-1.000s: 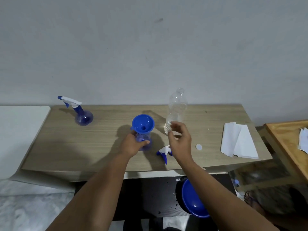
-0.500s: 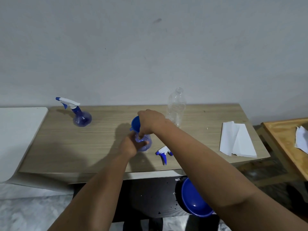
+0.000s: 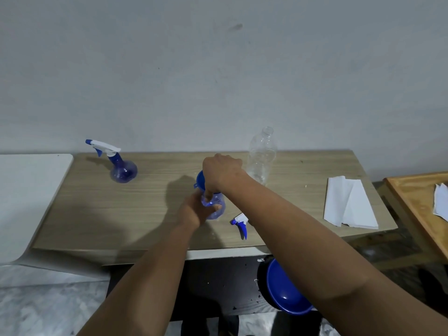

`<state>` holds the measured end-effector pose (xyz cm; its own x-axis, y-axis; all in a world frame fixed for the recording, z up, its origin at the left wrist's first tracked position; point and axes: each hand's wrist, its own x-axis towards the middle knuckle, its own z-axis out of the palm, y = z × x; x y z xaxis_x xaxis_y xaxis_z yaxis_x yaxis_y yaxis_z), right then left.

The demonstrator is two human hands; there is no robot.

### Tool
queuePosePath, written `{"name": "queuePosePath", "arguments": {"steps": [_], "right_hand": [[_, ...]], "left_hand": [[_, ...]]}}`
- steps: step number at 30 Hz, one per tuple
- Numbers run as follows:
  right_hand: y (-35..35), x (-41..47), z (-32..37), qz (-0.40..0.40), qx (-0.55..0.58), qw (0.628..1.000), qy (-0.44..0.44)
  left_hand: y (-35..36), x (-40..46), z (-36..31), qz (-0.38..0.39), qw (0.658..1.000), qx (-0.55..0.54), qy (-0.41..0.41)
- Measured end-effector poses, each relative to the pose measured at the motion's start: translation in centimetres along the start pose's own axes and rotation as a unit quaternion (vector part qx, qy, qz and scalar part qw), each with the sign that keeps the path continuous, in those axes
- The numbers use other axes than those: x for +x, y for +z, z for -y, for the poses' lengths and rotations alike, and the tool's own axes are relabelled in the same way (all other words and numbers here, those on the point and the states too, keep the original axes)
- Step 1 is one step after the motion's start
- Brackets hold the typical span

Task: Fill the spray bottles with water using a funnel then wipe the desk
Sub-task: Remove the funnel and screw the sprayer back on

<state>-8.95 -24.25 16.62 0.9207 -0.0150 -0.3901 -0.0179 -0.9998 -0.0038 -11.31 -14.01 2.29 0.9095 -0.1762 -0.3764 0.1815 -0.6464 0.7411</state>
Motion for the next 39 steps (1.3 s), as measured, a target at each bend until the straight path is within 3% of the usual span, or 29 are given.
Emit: {"name": "queuePosePath", "arguments": {"steps": [9,11,15,20,24,32,39], "right_hand": [[-4.3,-0.9,0.0,0.092,-0.047,0.994,-0.048],[-6.2,-1.3,-0.9,0.083,-0.029,0.995,-0.044],[-6.1,-0.6,-3.3,0.0,0.169,0.985,-0.018],[1.1,2.9,-4.5,-0.101,0.444,0.889,0.048],[7.3,5.9,-5.0,-0.105,0.511,0.845,0.115],[14.9,8.8,-5.3,-0.055,0.513,0.841,0.165],[15.2,8.3,-5.3,-0.068,0.402,0.899,0.16]], "left_hand": [[-0.5,0.1,0.5,0.008,0.998,0.021,0.051],[-0.1,0.9,1.5,0.018,0.998,-0.036,0.054],[-1.0,-0.4,-0.2,0.017,0.998,-0.057,0.028],[-0.9,-0.4,0.1,0.009,0.998,-0.049,0.037],[-0.6,0.2,1.4,0.0,0.997,-0.041,0.061],[-0.5,1.1,2.4,0.007,0.996,-0.046,0.075],[-0.4,0.8,2.1,0.008,0.995,-0.051,0.081]]}}
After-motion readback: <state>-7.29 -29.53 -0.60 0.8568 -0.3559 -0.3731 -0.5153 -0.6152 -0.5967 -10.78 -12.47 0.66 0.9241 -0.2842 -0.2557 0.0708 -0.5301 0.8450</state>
